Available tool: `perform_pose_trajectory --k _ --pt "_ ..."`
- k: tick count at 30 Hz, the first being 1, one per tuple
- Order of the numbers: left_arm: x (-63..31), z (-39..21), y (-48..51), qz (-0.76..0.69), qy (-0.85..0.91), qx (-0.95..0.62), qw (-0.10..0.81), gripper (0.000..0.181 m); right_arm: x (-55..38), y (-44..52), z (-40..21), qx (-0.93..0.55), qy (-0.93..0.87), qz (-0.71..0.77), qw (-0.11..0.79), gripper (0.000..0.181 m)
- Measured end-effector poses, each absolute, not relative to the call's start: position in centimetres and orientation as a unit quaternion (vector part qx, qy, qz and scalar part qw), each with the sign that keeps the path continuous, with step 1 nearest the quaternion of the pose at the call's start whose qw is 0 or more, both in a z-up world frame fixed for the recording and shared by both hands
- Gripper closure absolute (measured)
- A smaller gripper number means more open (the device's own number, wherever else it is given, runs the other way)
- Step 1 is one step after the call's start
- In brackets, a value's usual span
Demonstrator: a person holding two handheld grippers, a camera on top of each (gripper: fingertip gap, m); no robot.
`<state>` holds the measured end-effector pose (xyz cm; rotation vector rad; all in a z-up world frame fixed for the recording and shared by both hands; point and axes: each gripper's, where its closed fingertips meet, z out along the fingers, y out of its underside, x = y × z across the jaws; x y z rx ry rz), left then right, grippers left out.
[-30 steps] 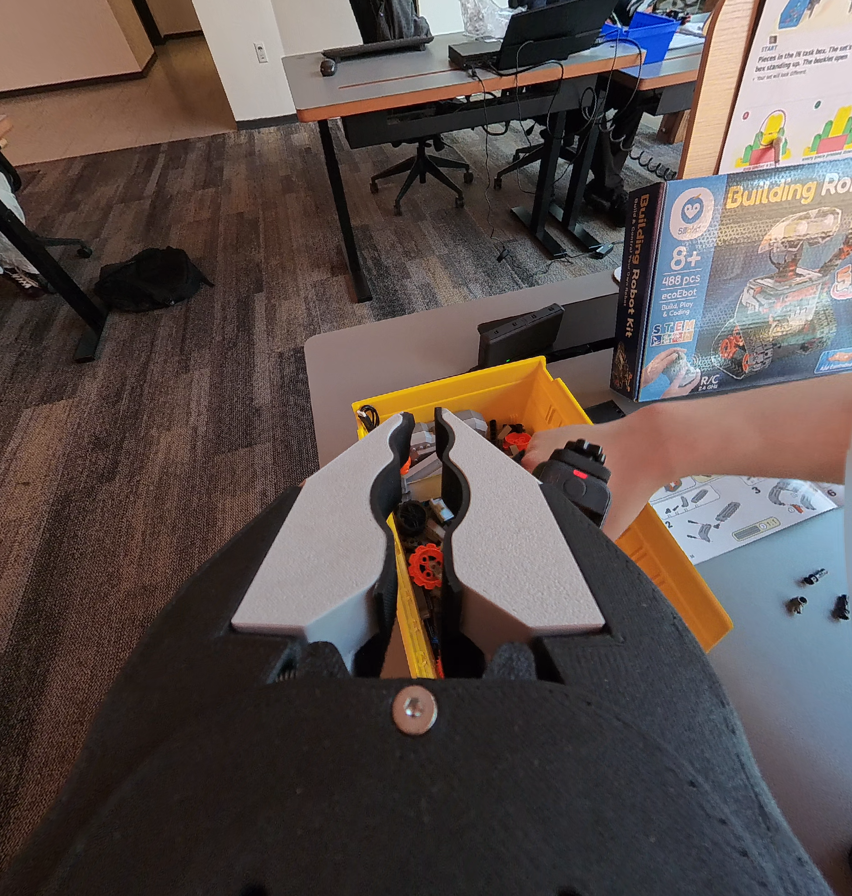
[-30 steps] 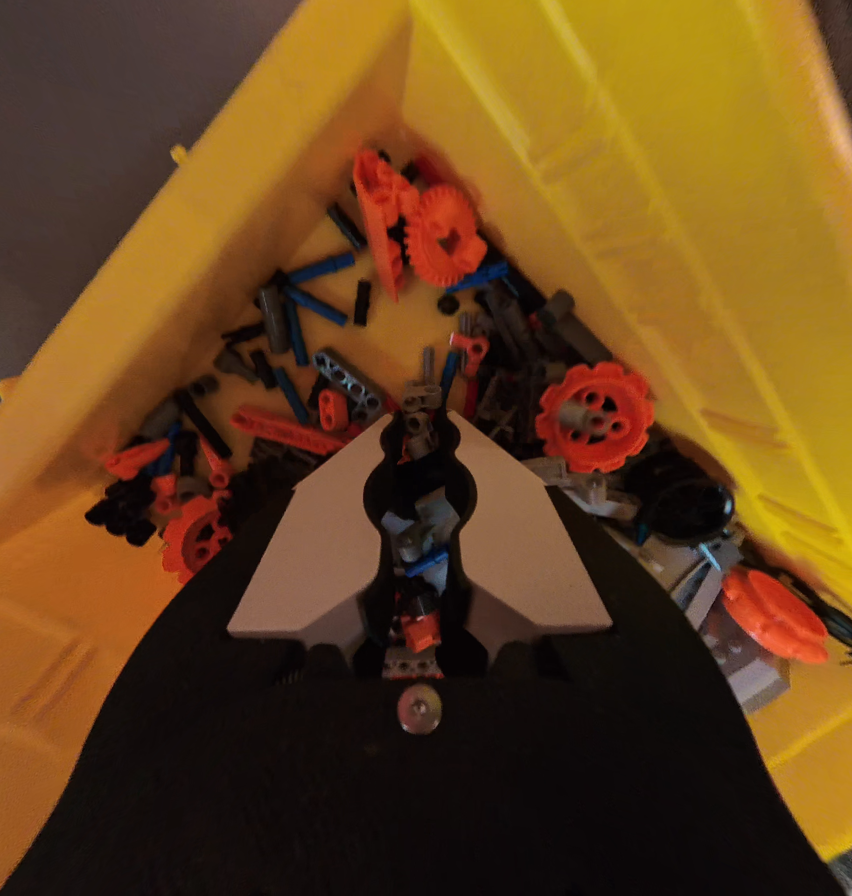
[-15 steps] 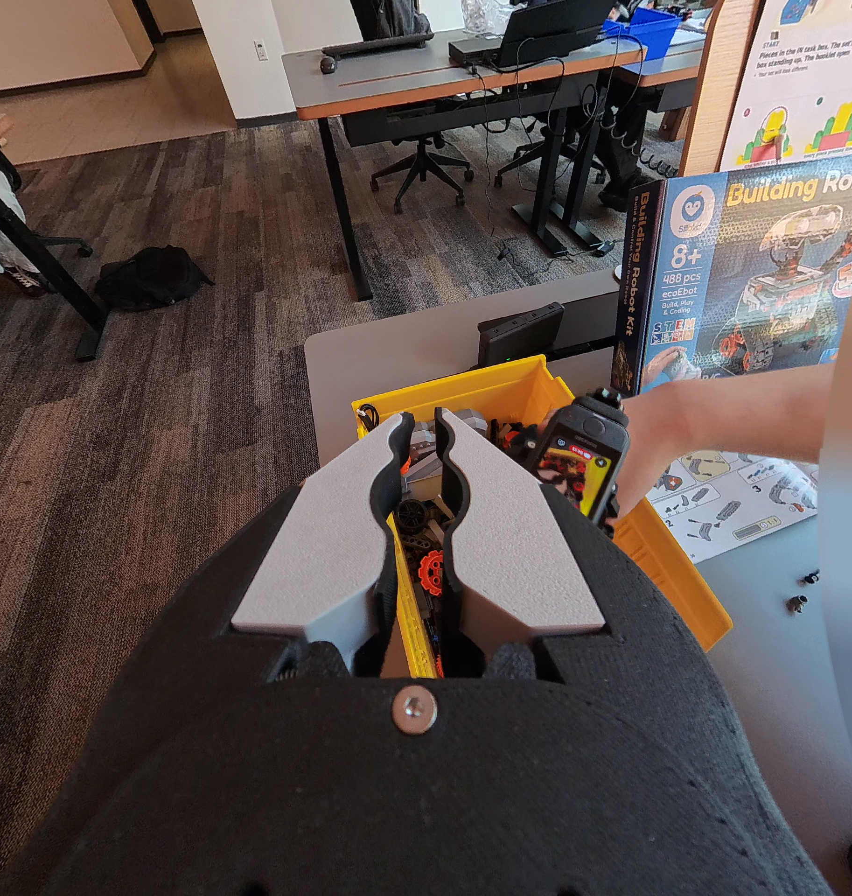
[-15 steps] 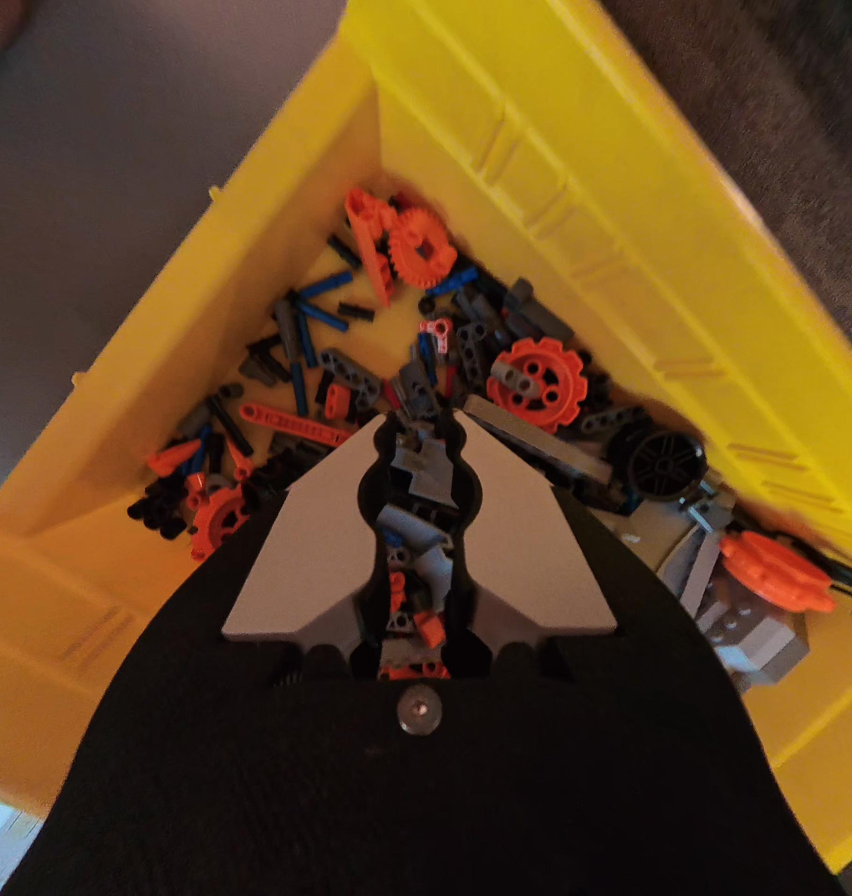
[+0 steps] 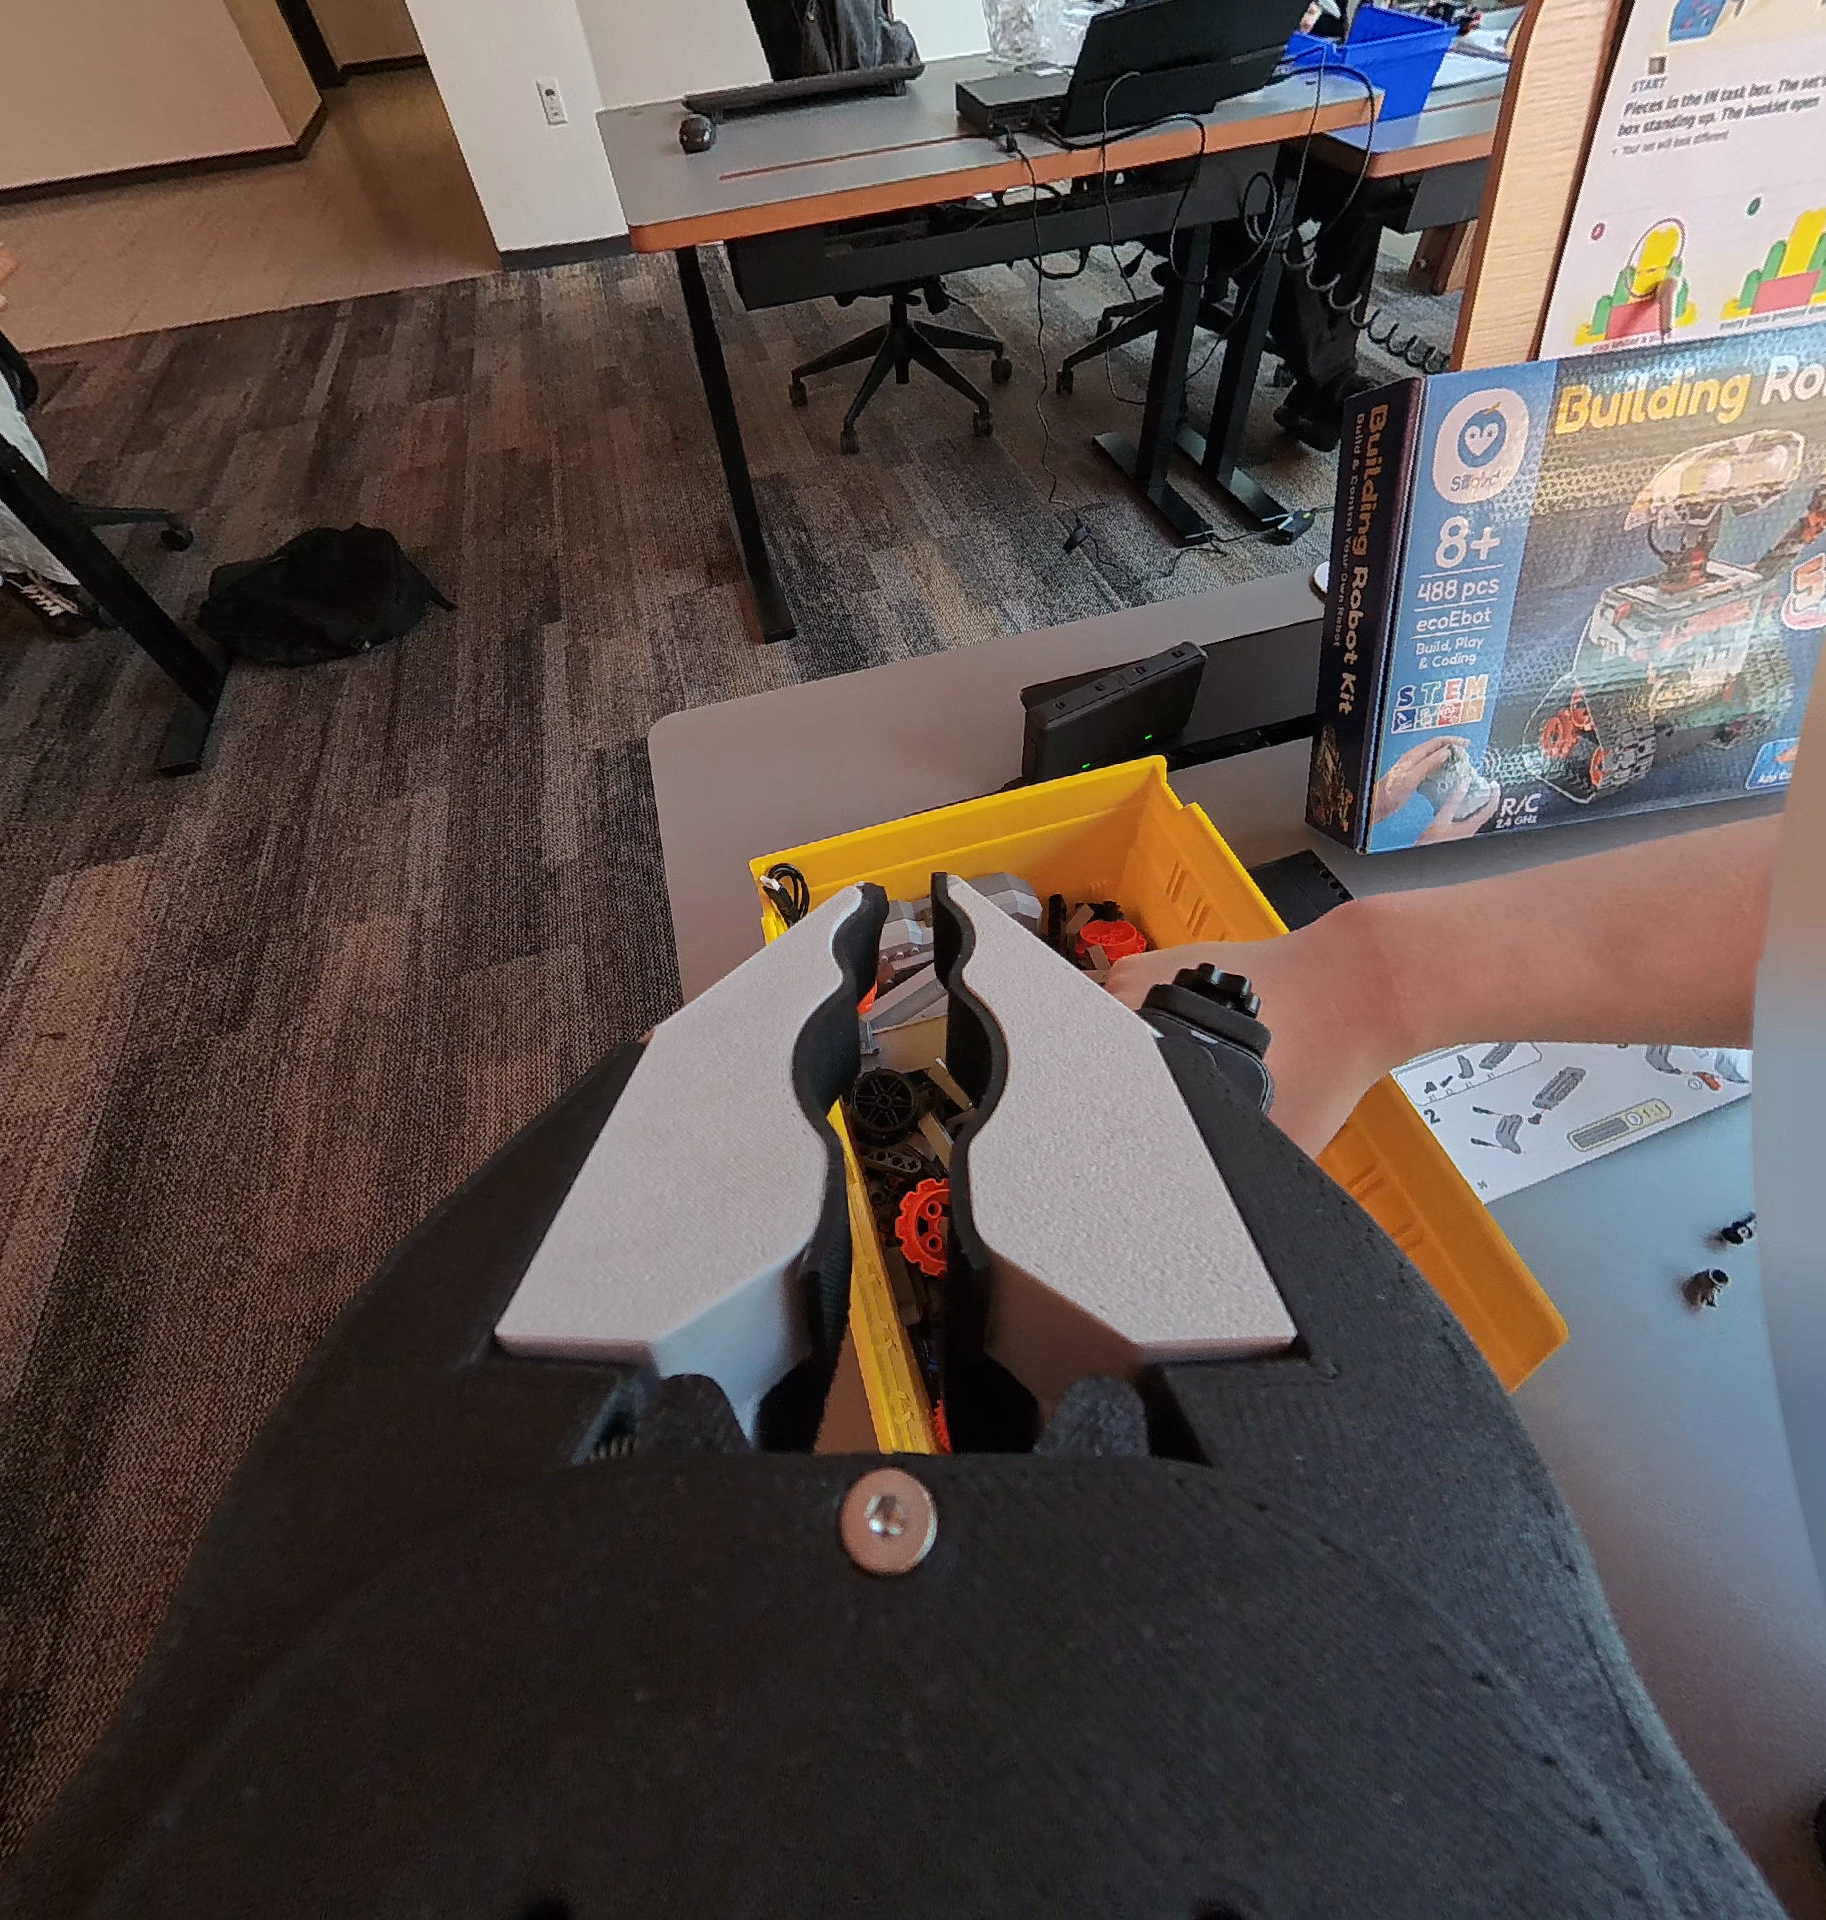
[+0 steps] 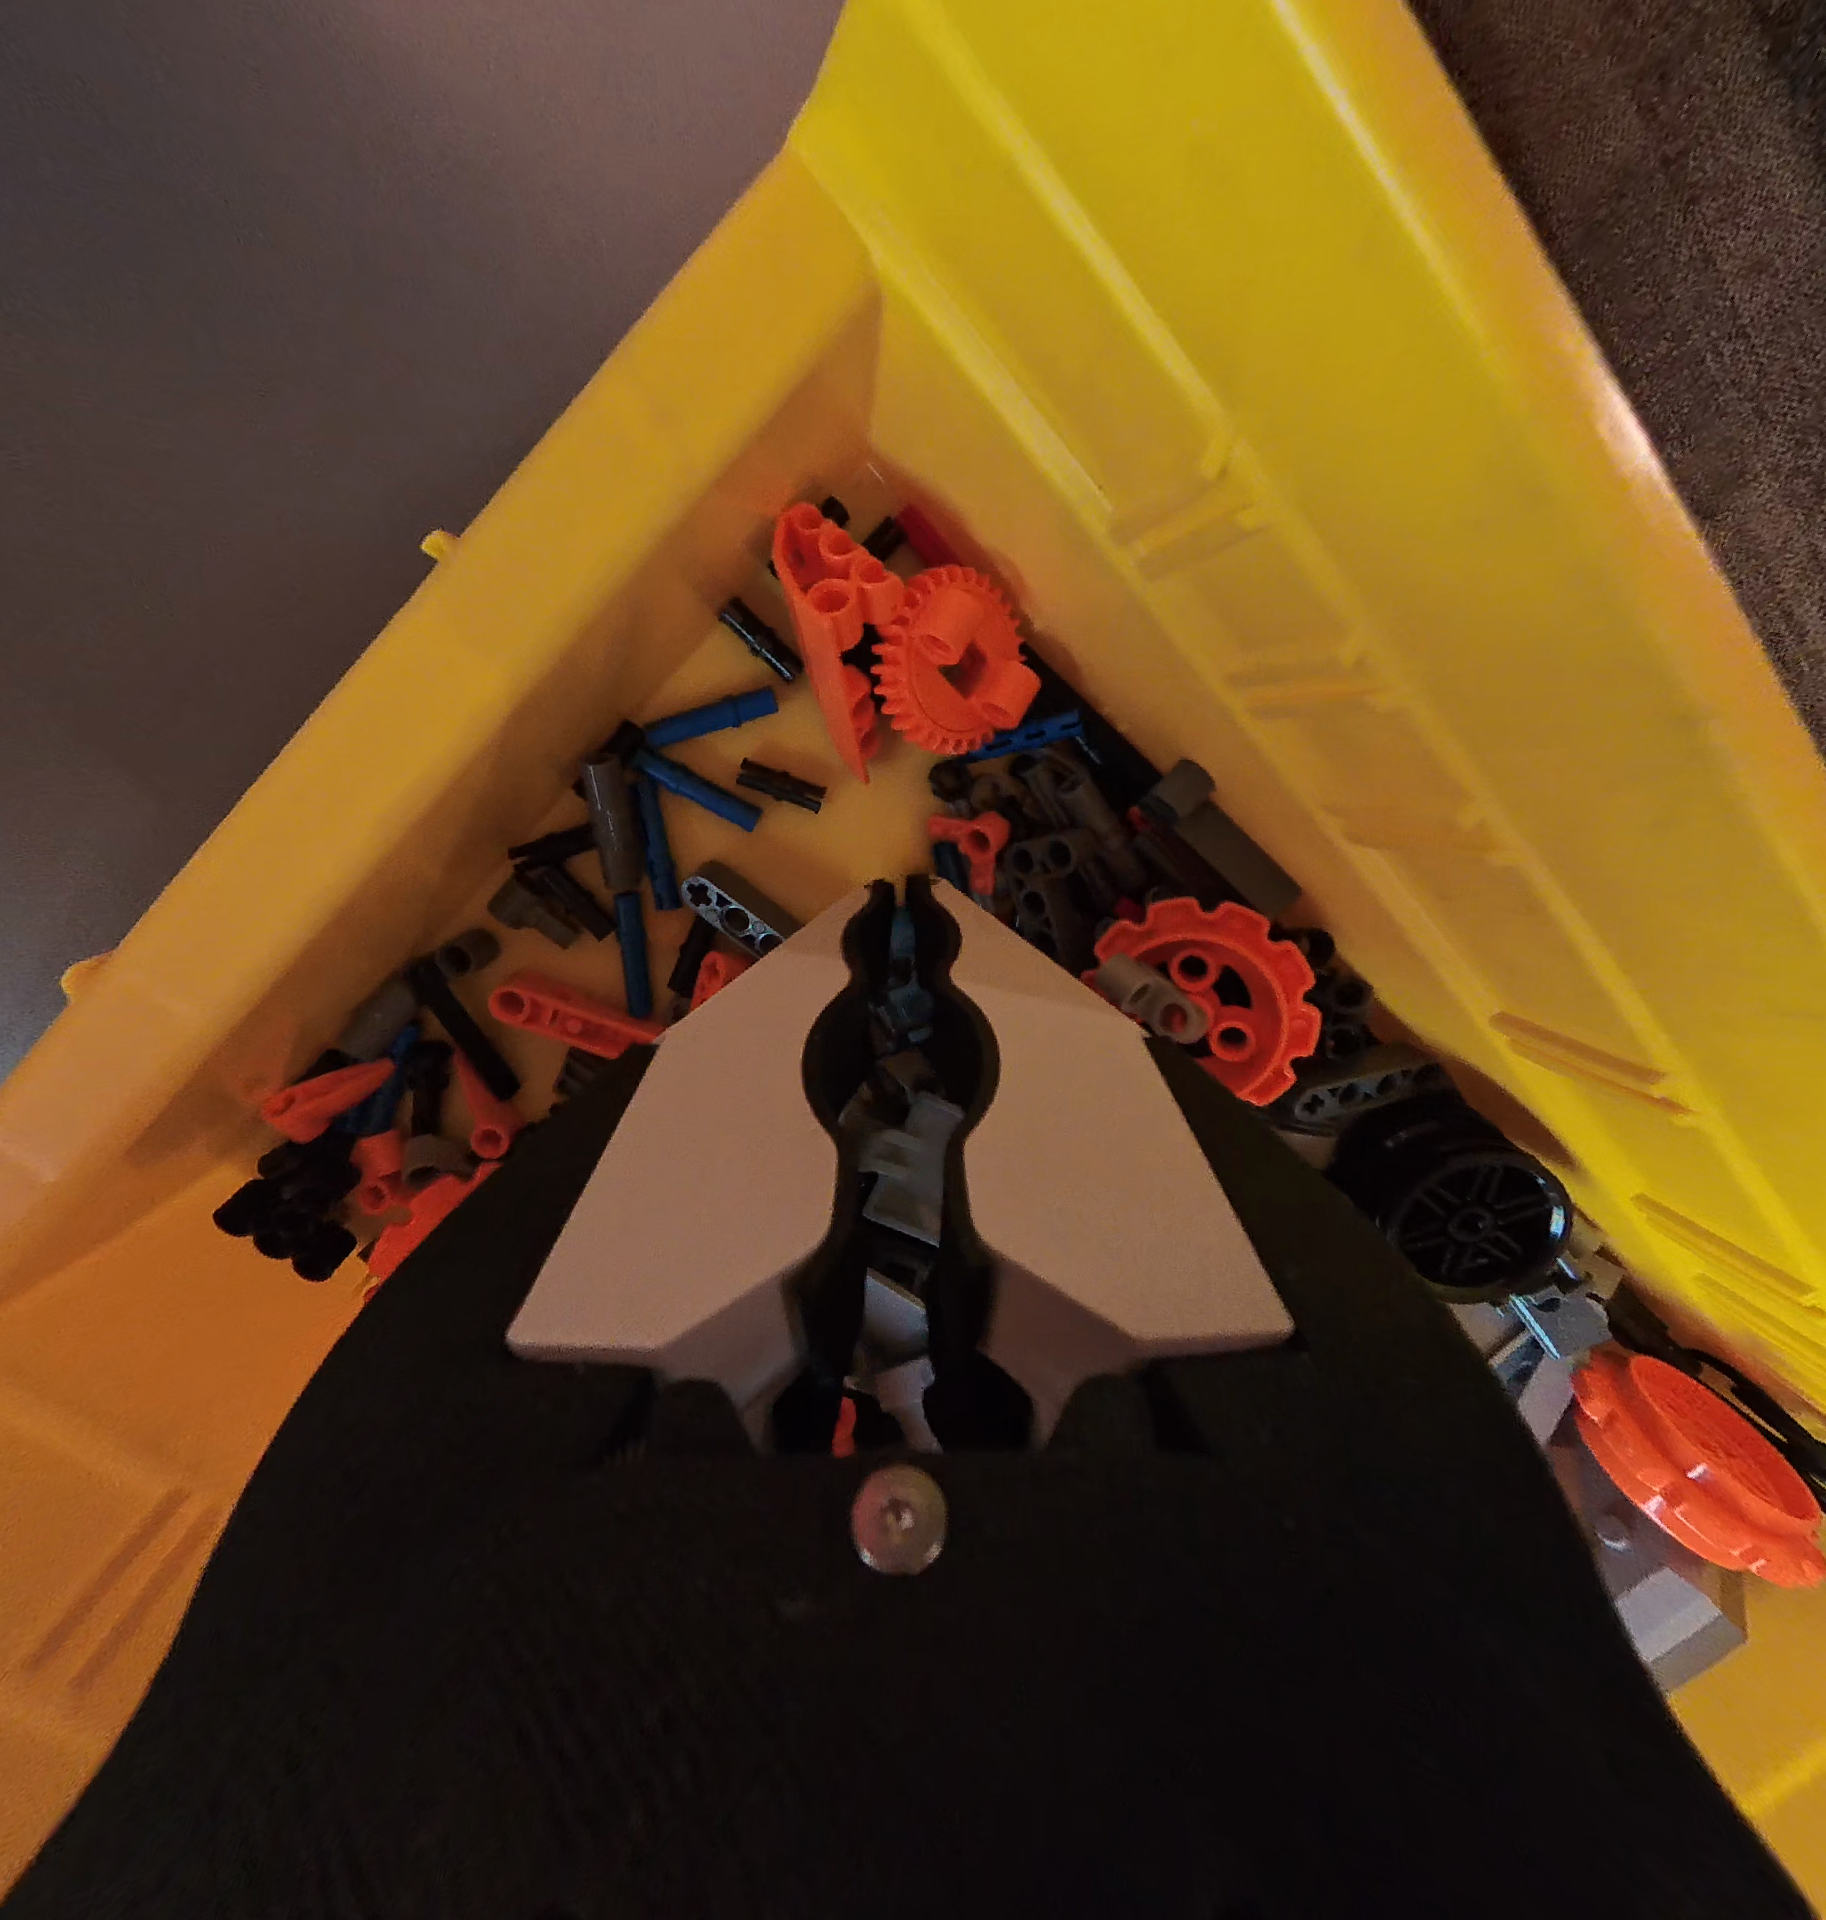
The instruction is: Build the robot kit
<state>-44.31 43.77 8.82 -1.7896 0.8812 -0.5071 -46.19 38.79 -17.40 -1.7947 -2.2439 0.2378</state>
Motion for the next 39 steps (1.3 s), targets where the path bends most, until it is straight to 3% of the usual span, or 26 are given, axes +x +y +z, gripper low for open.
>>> perform_pose_trajectory --k 17,23,31,39 --pt "-44.3 8.6 43.7 -0.209 0.371 -0.746 0.513 0.173 -46.8 39.2 -17.6 -0.616 -0.772 0.082 0.129 0.177" --pt "-44.5 8.9 43.8 -0.213 0.364 -0.744 0.517 0.173 -47.9 39.0 -15.1 -0.654 -0.721 0.183 0.140 0.178" --pt "-44.5 8.8 43.8 -0.212 0.366 -0.744 0.516 0.173 -47.9 37.0 -12.1 -0.726 -0.587 0.351 0.075 0.178" --pt "-44.4 8.9 43.5 -0.219 0.370 -0.741 0.516 0.173 -38.9 31.7 -2.5 -0.758 -0.548 0.291 0.201 0.178"
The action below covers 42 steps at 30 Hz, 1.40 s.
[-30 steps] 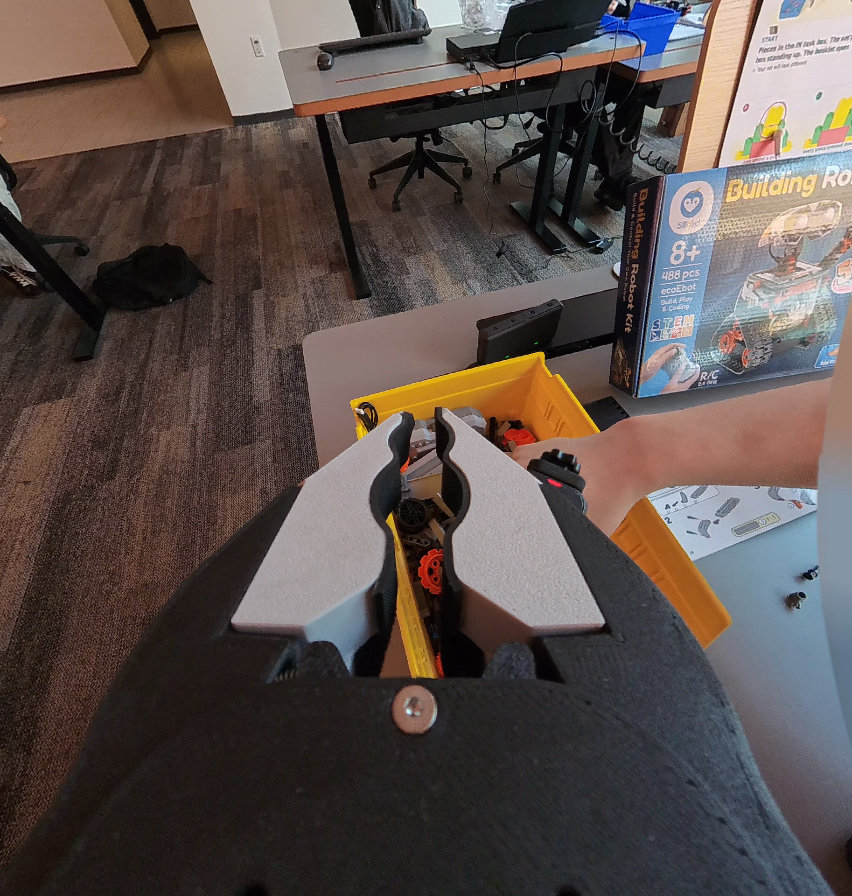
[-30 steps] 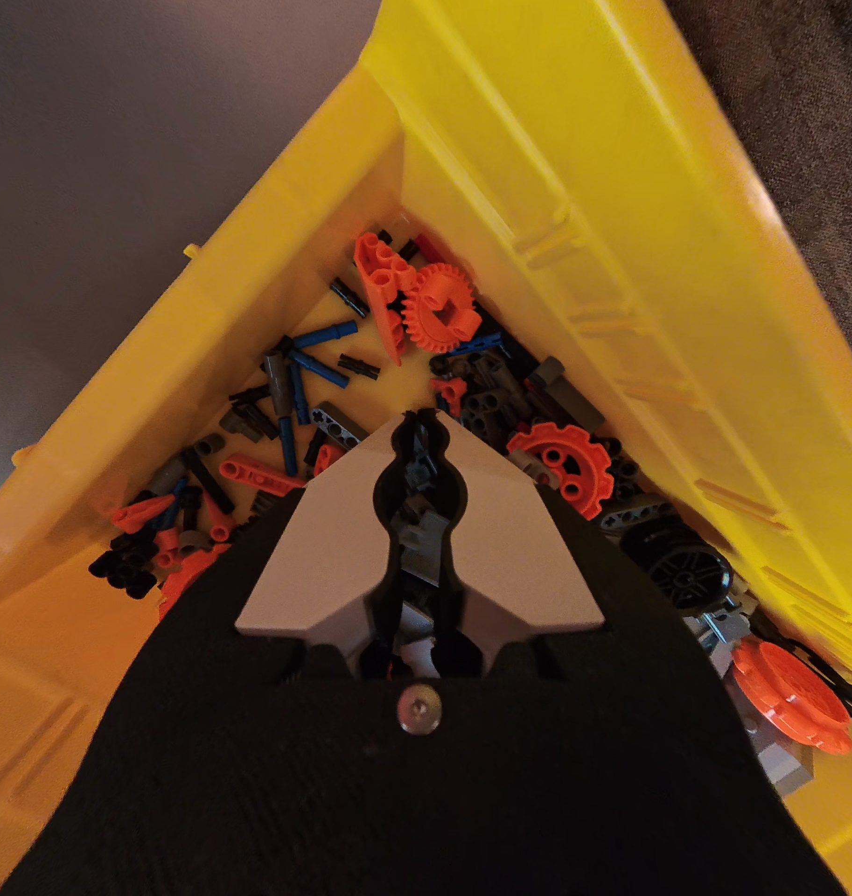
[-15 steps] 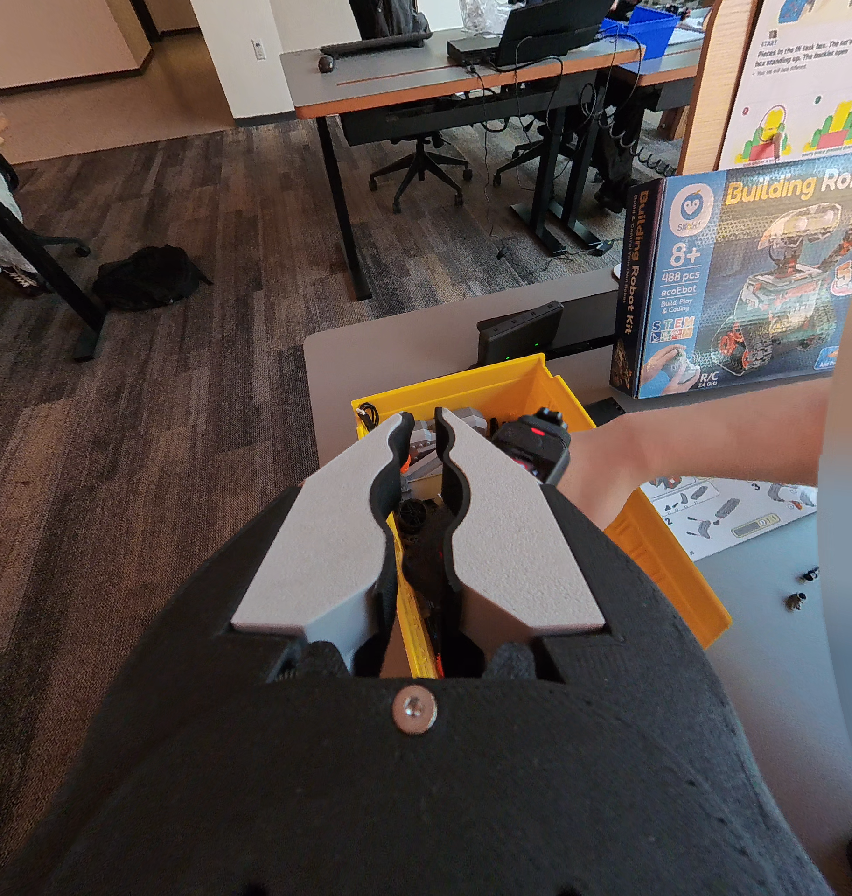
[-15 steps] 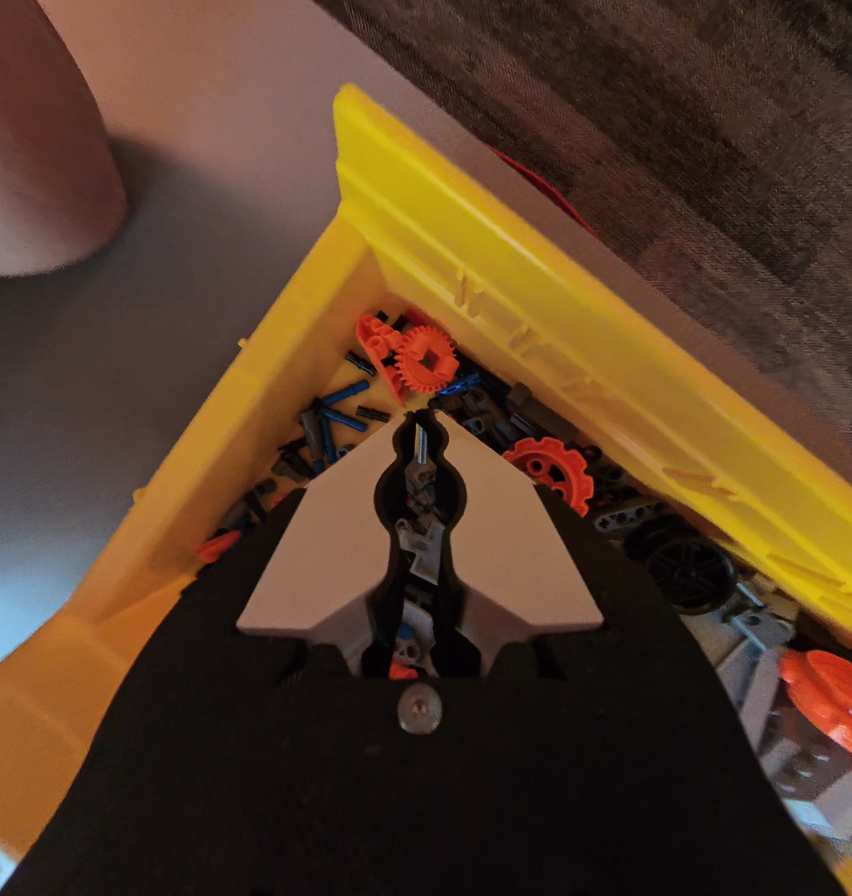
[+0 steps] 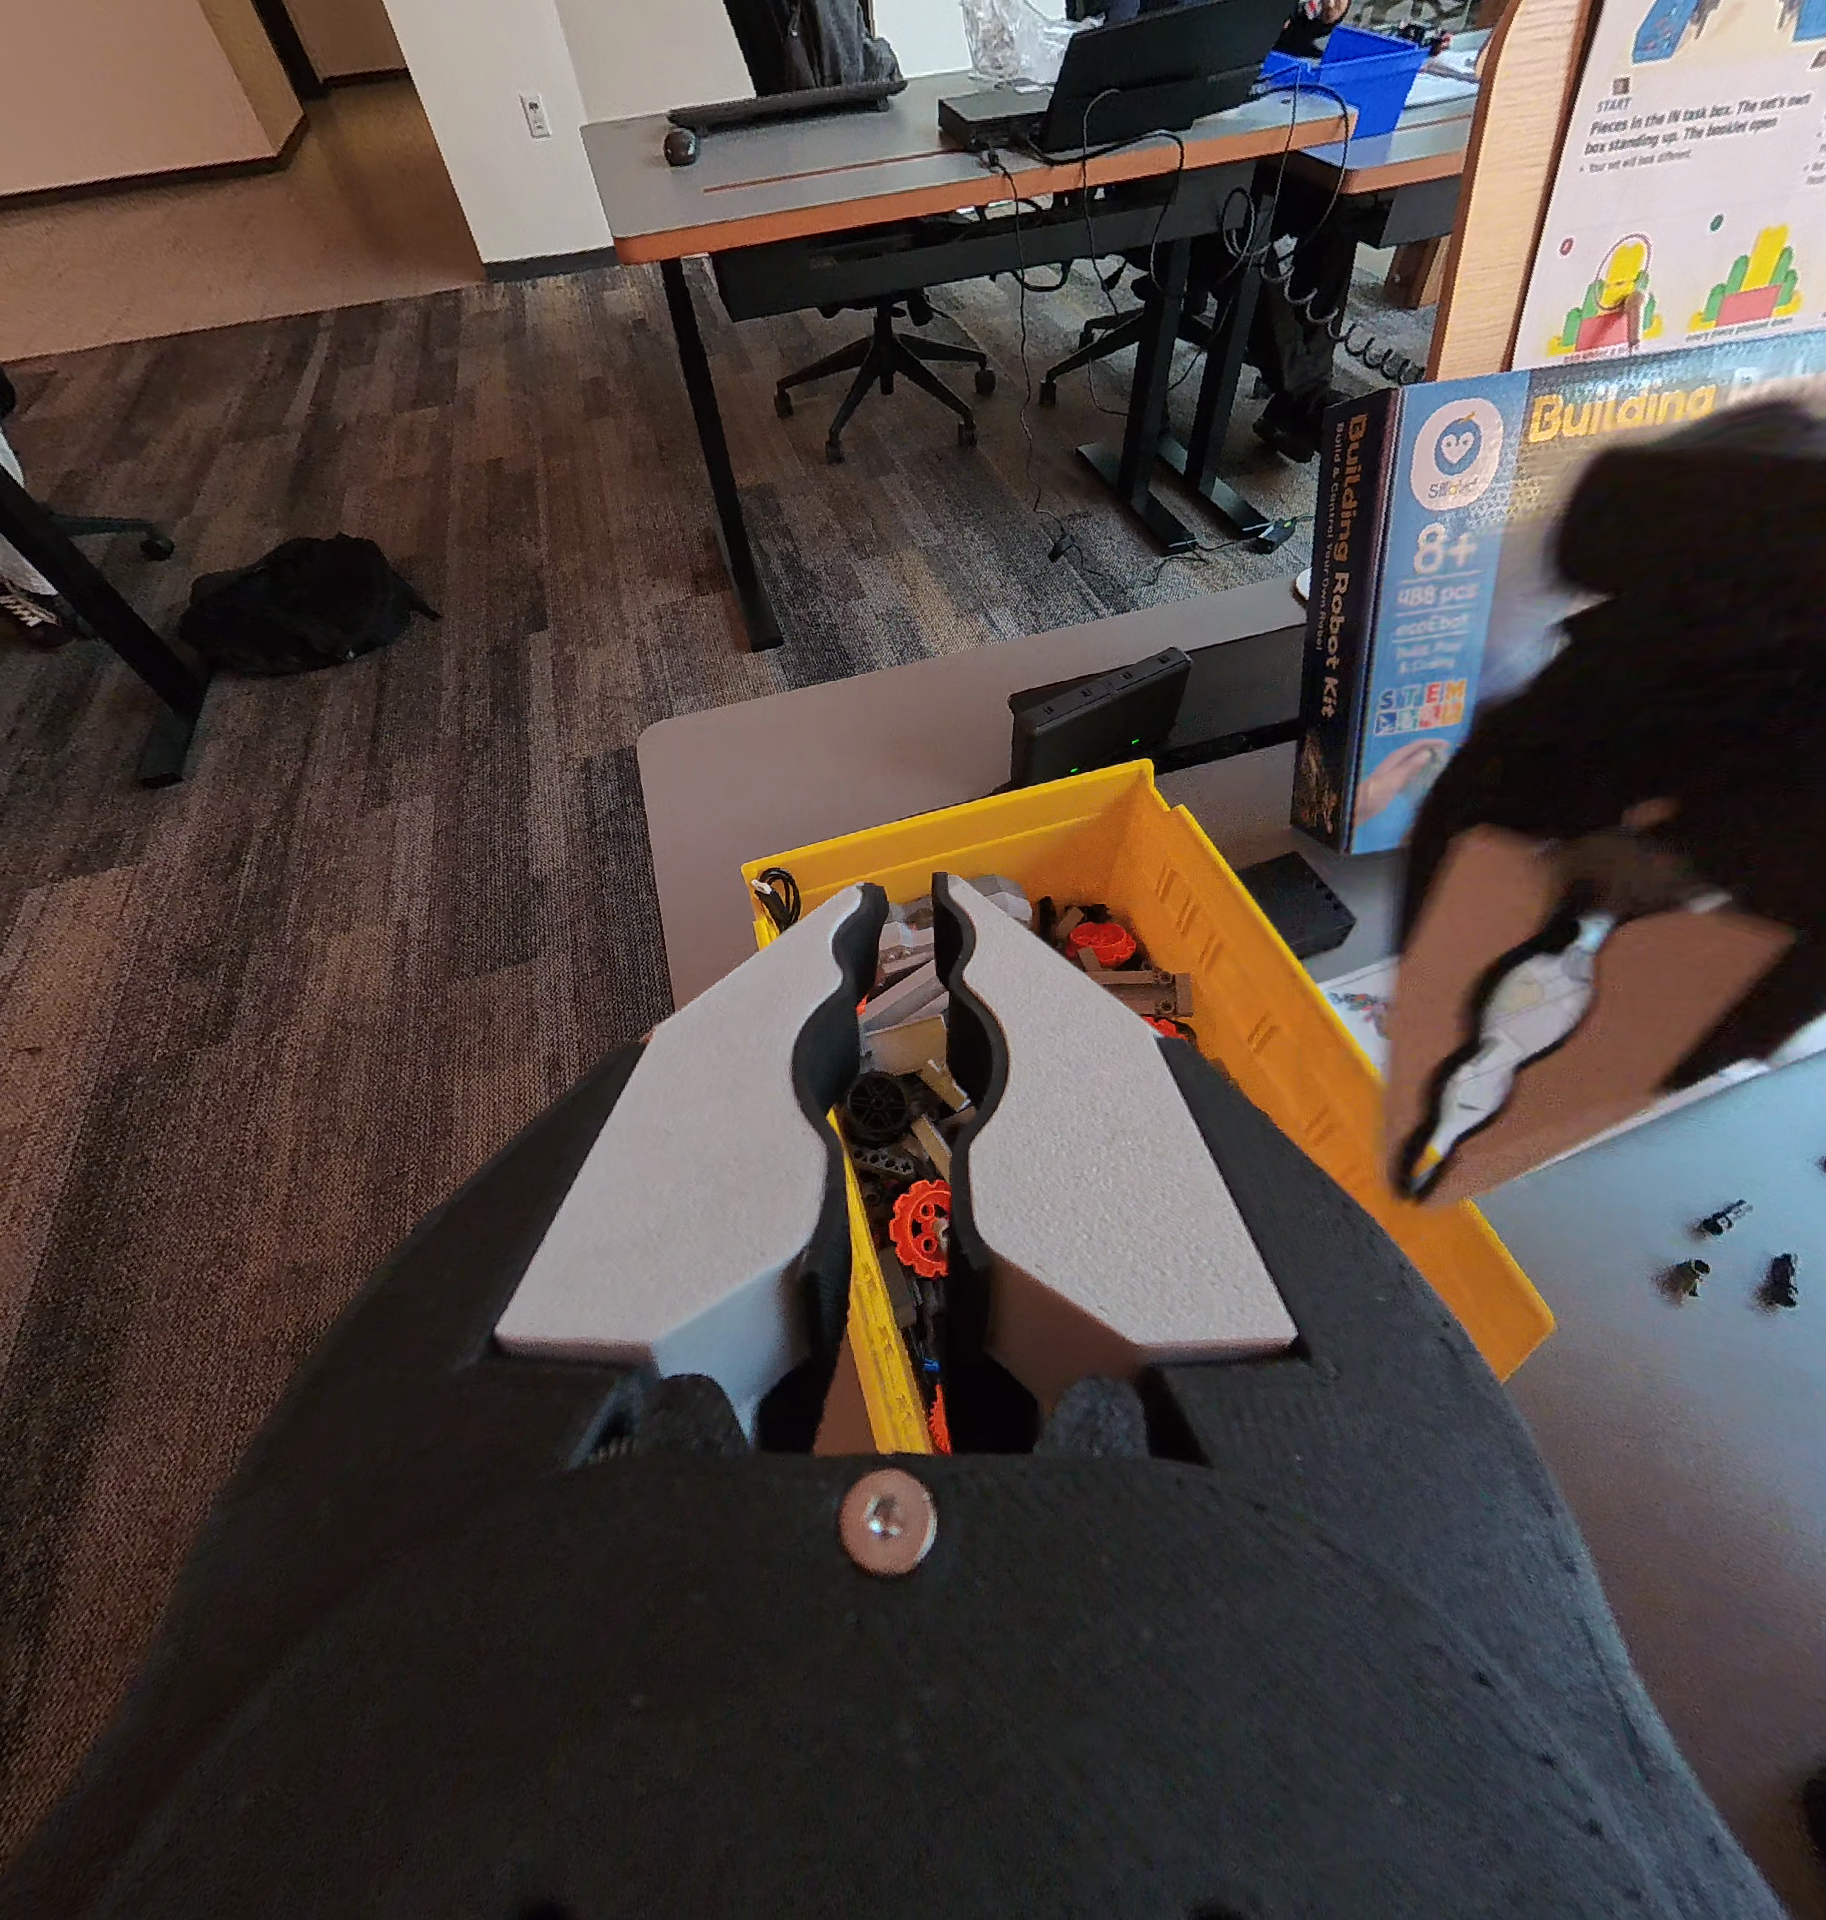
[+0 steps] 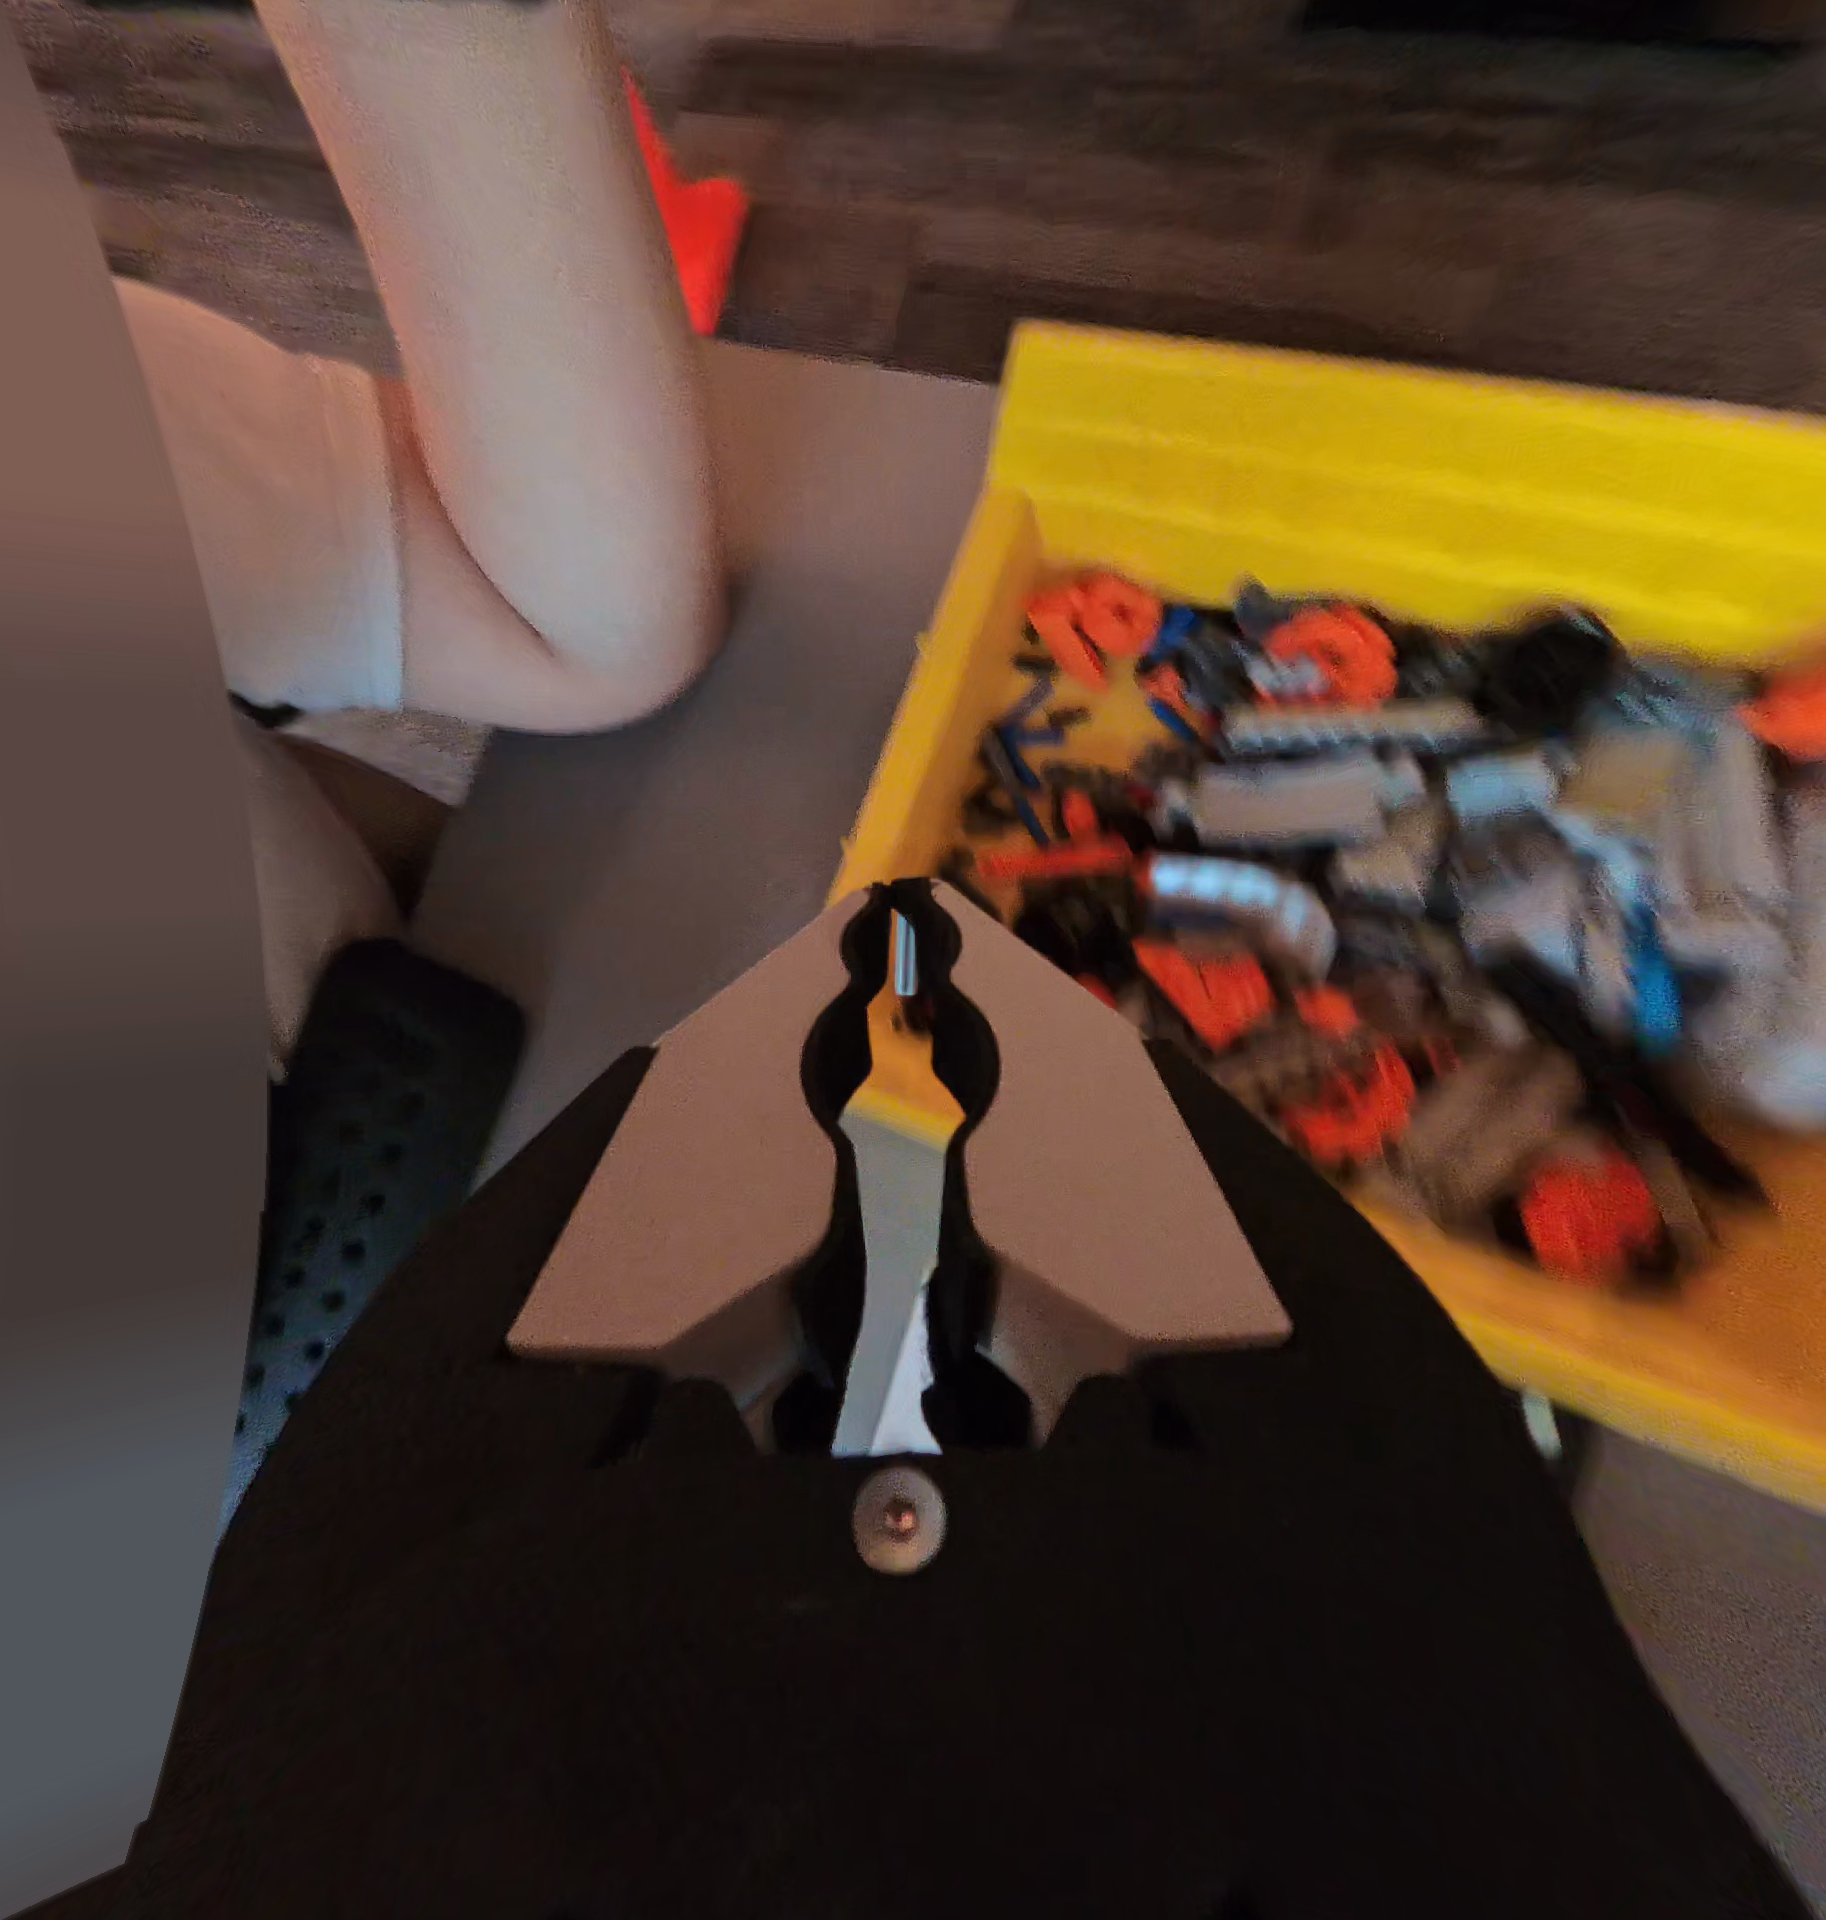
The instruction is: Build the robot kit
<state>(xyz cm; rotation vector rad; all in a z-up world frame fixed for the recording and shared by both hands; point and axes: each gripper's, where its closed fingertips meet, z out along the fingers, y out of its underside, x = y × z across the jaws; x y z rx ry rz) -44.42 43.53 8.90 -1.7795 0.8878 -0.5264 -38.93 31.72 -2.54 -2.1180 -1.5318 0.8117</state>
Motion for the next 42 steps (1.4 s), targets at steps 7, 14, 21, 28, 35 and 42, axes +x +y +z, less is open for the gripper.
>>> perform_pose_trajectory --k 7,14,21,28,35,42 --pt "-44.2 9.2 43.2 -0.222 0.372 -0.737 0.519 0.173 -25.2 24.0 -12.3 -0.877 -0.435 0.192 0.077 0.178" --pt "-44.1 9.0 43.2 -0.219 0.375 -0.738 0.517 0.173 -22.8 23.2 -17.0 -0.890 -0.415 0.190 0.001 0.178" --pt "-44.3 9.0 43.3 -0.222 0.373 -0.739 0.515 0.173 -22.5 23.9 -17.8 -0.882 -0.437 0.176 -0.016 0.178" --pt "-44.2 8.8 43.3 -0.219 0.375 -0.741 0.512 0.173 -22.7 23.8 -17.8 -0.880 -0.439 0.181 -0.013 0.177" --pt "-44.2 8.7 43.3 -0.217 0.376 -0.742 0.511 0.173 -22.4 24.2 -17.2 -0.876 -0.448 0.178 -0.002 0.168" --pt "-44.2 8.6 43.3 -0.215 0.378 -0.744 0.508 0.173 -21.5 24.5 -16.7 -0.876 -0.443 0.189 0.008 0.168"
